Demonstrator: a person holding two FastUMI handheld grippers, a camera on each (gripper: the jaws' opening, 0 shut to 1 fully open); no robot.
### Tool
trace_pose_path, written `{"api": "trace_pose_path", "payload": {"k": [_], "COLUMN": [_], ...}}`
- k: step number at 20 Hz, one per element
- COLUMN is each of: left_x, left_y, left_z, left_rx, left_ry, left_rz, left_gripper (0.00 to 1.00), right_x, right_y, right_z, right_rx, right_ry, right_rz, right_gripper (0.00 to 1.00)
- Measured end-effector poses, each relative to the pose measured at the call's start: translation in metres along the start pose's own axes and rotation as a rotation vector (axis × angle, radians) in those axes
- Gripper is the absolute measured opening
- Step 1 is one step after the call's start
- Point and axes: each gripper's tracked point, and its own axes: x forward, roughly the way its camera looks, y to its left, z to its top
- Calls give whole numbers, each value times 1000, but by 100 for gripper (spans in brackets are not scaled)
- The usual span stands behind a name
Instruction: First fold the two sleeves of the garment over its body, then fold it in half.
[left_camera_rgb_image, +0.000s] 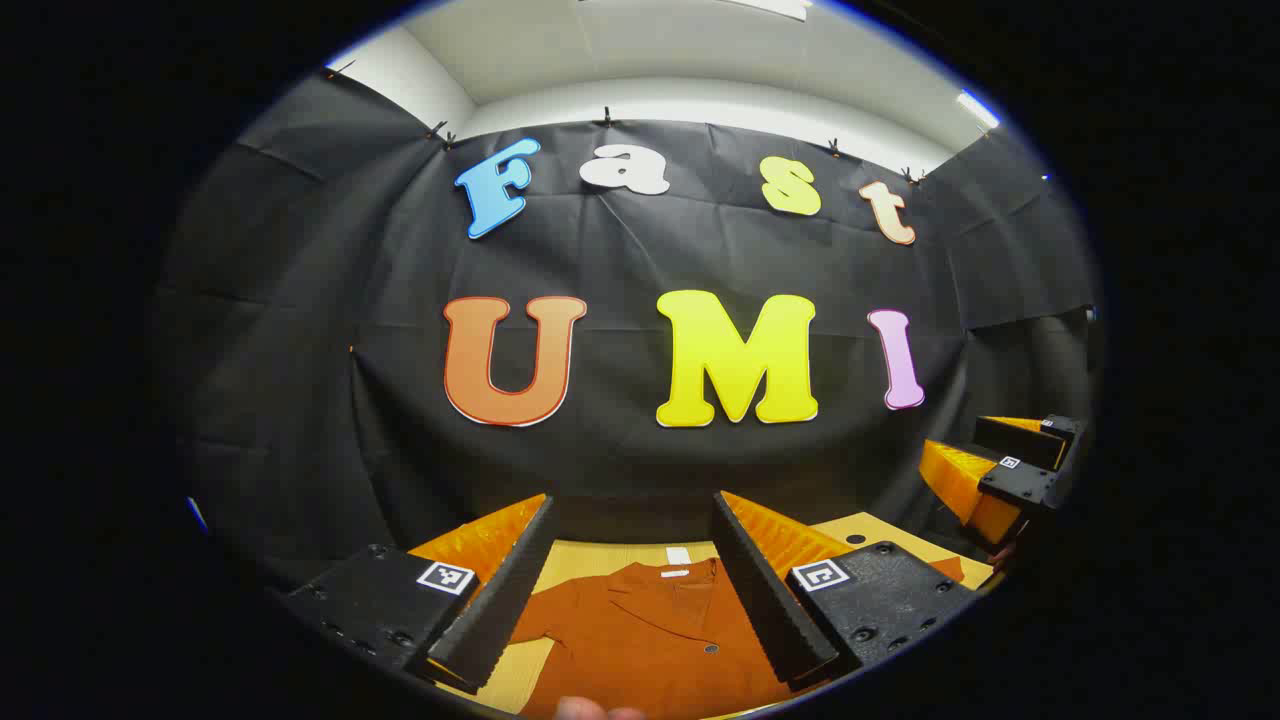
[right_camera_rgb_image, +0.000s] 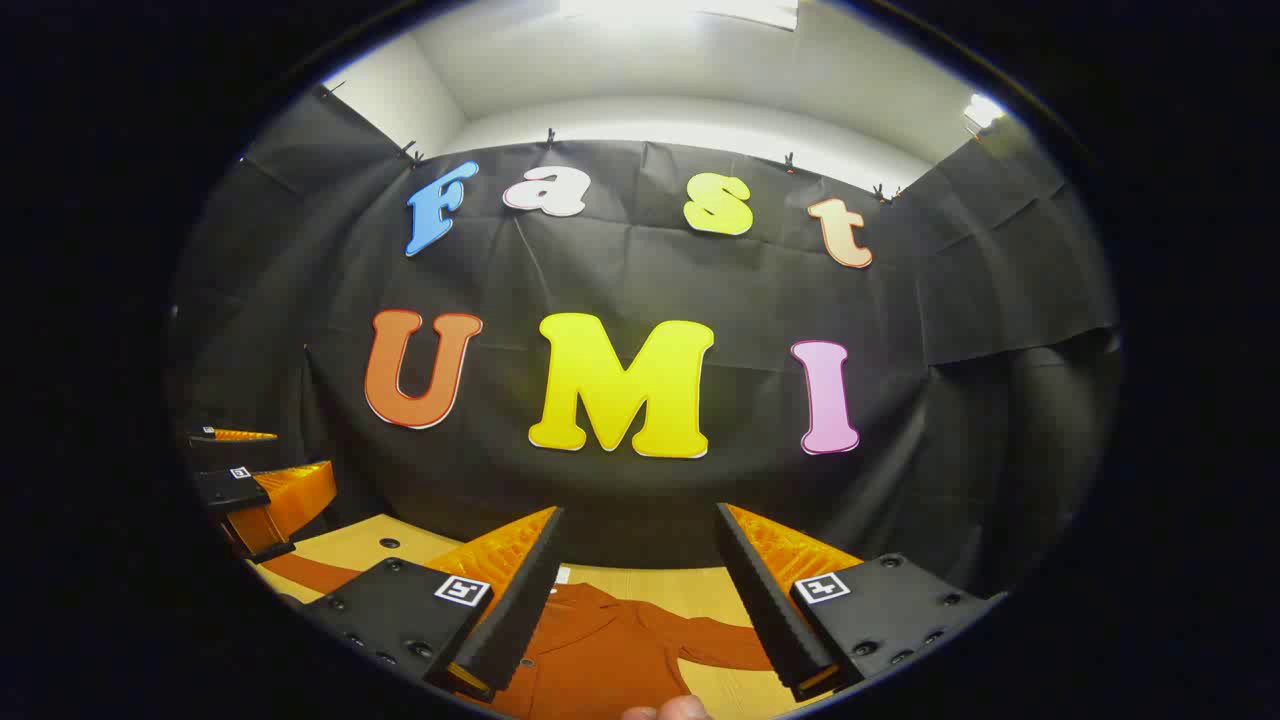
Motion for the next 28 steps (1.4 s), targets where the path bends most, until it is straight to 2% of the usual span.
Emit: {"api": "trace_pose_path", "payload": {"k": [13,28], "left_x": [9,17], "left_y": [7,-5], "left_z": [-5,-7], "left_rx": [-13,5], "left_ry": [23,35], "left_rz": [44,47], "left_gripper": [99,99], "right_x": [12,27], "right_y": [-2,-22], "right_z": [0,-8], "right_rx": [16,43], "right_ry": [24,44], "right_rz": [9,-11], "right_gripper": [93,94]}}
